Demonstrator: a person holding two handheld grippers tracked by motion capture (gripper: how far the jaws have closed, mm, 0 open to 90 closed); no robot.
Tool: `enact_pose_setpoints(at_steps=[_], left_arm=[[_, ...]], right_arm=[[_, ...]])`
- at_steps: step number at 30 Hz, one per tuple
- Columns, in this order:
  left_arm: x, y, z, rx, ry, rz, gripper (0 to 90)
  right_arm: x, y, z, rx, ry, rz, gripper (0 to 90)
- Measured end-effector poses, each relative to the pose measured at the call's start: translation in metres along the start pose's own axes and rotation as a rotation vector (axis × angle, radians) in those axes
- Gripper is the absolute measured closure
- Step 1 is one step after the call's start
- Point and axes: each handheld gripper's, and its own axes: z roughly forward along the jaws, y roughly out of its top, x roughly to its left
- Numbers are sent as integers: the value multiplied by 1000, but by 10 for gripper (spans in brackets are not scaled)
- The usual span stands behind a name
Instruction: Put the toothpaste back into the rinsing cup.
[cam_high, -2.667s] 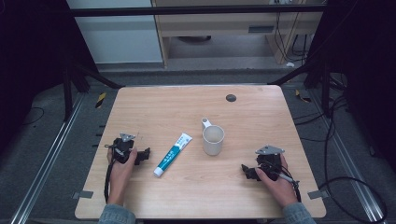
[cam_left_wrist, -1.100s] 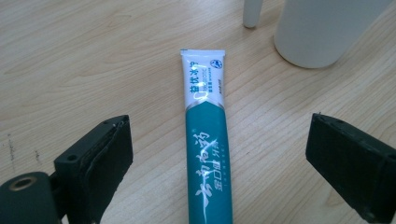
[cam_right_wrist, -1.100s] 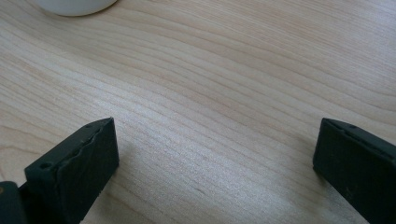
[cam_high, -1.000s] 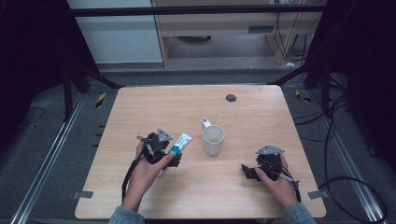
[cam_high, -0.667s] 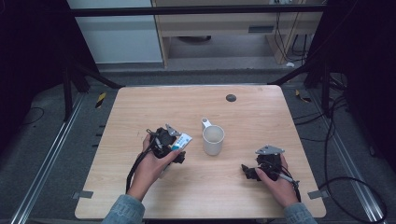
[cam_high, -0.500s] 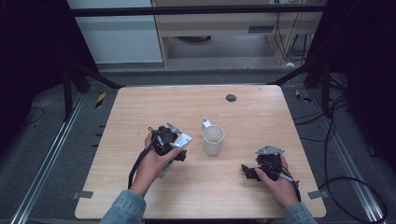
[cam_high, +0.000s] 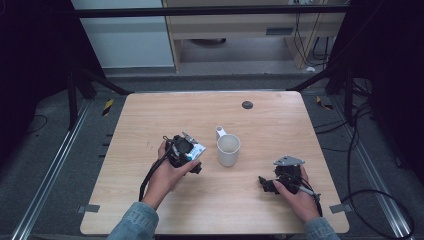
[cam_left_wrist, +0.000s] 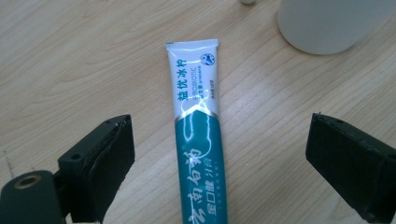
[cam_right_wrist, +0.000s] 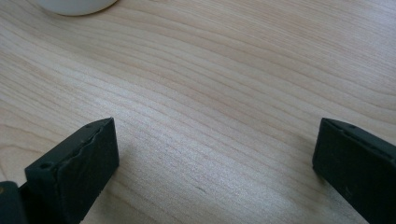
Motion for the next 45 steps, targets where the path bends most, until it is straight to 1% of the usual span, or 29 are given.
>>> enact_pose_setpoints(at_steps=[4,7,9,11,17,21,26,27,28,29,33,35,36,38,39,40,43,44,45], left_arm=[[-2,3,7,19,-18,0,72],[-1,6,10,40,-28,-6,76],[0,7,10,44,-34,-9,89],[1,11,10,53,-43,-4,118],[-1,14,12,47,-66,1,244],[-2,15,15,63,-65,7,301],[-1,16,17,66,-66,-2,313],[0,16,20,82,-48,6,313],[0,16,20,82,-48,6,318],[4,16,25,105,-27,8,328],[14,14,34,126,-35,-26,358],[17,14,39,136,-24,-21,374],[17,15,41,138,-26,-25,377],[19,16,43,140,-33,-31,416],[22,16,48,150,-48,-46,425],[23,16,51,157,-53,-49,432],[25,16,56,179,-56,-45,450],[26,16,57,176,-56,-55,461],[27,16,58,177,-55,-55,469]], right_arm=[[0,0,0,0,0,0,6],[0,0,0,0,0,-2,6],[0,0,0,-1,1,-2,6],[0,0,0,-1,1,-3,6],[0,0,0,-1,1,-2,6],[0,0,0,-1,1,-2,6],[0,0,0,-1,1,-2,6],[0,0,0,-1,1,-4,6],[0,0,0,-1,2,-2,6],[0,0,0,-1,1,-4,7],[0,0,0,-2,2,-3,7],[0,0,0,-2,2,-3,7],[0,0,0,-2,2,-3,7],[0,0,0,-2,2,-3,7],[-1,0,0,-2,2,-3,7],[0,0,0,-2,2,-3,8],[0,0,0,-1,2,-1,8],[0,0,0,-1,2,-1,8],[0,0,0,-2,2,0,8]])
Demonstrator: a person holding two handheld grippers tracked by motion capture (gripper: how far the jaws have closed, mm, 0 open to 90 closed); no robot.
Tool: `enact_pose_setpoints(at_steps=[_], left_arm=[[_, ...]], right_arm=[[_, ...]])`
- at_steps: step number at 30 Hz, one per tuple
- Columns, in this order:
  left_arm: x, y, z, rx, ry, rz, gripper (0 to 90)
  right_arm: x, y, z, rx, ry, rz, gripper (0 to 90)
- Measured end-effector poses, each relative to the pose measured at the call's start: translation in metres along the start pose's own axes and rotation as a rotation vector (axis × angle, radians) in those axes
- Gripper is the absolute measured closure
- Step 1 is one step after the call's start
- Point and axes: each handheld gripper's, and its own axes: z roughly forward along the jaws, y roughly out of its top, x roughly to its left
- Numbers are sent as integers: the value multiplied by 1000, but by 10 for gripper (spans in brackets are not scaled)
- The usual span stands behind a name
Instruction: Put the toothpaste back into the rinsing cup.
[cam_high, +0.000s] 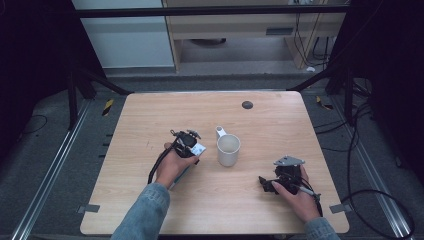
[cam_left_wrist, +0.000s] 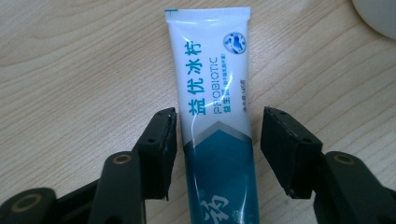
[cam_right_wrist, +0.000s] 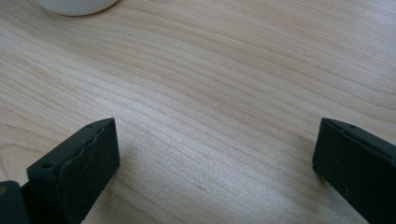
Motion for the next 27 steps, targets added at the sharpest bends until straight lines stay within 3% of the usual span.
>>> enact_pose_setpoints(at_steps=[13,27], left_arm=[[6,4,4,34,-50,-23,542],[5,10,4,68,-66,25,617]], right_arm=[[0,0,0,0,1,3,8],[0,0,0,0,0,-3,7]])
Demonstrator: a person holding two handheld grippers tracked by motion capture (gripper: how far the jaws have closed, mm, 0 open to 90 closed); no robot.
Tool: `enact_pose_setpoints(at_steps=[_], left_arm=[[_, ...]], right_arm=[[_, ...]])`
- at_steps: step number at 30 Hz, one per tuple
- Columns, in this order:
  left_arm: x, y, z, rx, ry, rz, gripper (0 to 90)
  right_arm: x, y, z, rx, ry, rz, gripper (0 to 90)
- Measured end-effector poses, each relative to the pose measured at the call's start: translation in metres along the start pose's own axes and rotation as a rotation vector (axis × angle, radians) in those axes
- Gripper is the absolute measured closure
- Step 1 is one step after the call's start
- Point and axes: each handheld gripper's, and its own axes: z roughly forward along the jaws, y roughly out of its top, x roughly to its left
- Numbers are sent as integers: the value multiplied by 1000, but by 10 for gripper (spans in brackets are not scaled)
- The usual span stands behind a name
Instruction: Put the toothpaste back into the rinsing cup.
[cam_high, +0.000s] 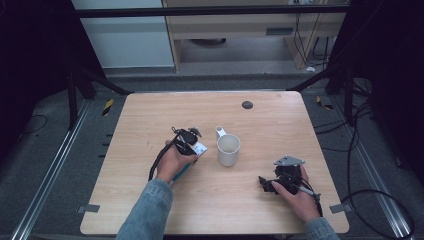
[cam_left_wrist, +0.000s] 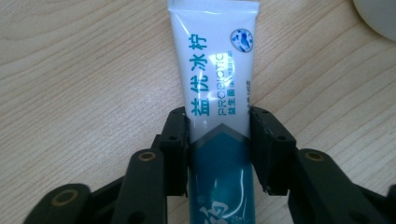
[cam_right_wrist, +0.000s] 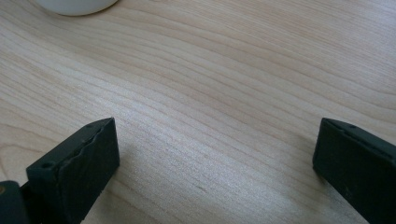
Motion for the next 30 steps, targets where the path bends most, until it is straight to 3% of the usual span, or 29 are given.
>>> enact_pose_setpoints(at_steps=[6,10,14,17,23,30], left_arm=[[-4,2,-2,13,22,33,667],[-4,3,-6,-7,11,31,747],[-3,2,-8,-8,11,33,764],[-3,0,-11,-30,33,29,771],[-1,-6,-35,-114,26,20,777],[-2,-11,-54,-172,30,12,778]], right_arm=[[0,0,0,0,0,0,7],[0,0,0,0,0,0,7],[0,0,0,-1,0,0,7],[0,0,0,0,0,1,7],[0,0,0,0,0,0,7],[0,0,0,0,0,3,7]])
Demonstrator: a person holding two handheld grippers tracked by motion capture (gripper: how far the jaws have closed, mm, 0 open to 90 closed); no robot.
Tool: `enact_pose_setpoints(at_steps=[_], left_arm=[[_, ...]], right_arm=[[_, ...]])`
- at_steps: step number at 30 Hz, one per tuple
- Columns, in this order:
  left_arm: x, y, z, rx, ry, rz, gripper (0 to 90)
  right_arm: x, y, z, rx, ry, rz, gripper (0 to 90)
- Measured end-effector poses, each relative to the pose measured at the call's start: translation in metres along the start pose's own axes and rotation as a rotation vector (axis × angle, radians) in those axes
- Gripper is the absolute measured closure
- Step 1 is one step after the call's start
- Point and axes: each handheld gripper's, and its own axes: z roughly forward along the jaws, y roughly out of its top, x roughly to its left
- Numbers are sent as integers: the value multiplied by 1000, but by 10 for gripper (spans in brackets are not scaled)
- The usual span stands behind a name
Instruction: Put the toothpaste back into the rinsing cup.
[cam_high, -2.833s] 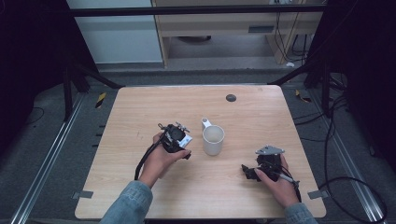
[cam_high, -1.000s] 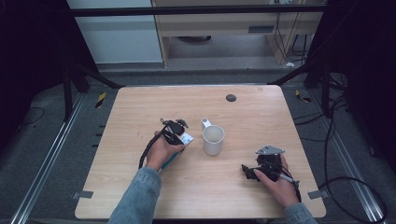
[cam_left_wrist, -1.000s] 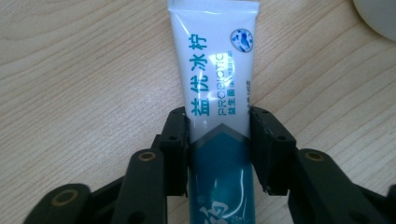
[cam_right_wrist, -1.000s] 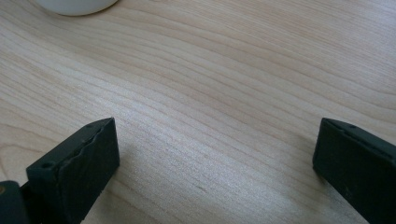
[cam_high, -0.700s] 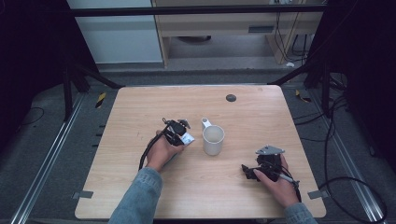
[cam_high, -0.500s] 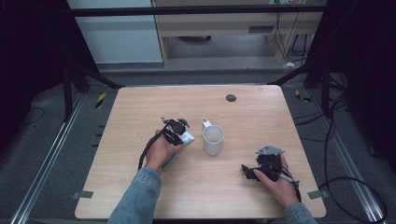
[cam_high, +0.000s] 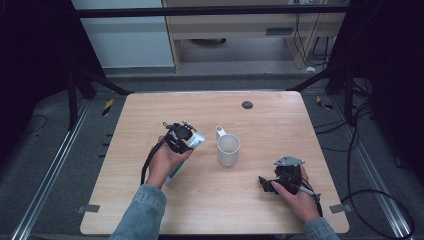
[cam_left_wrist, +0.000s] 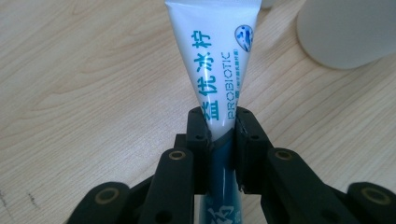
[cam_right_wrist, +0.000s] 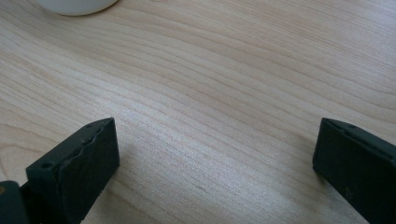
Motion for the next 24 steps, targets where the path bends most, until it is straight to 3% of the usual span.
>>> enact_pose_setpoints(at_steps=[14,20,24], left_arm=[[-9,6,-35,-127,23,-6,778],[-13,14,-39,-175,17,-6,778],[-17,18,-38,-179,19,-1,779]], right_arm=[[0,0,0,0,-1,-1,7],[0,0,0,-1,0,-2,7],[-1,0,0,-2,1,-2,9]])
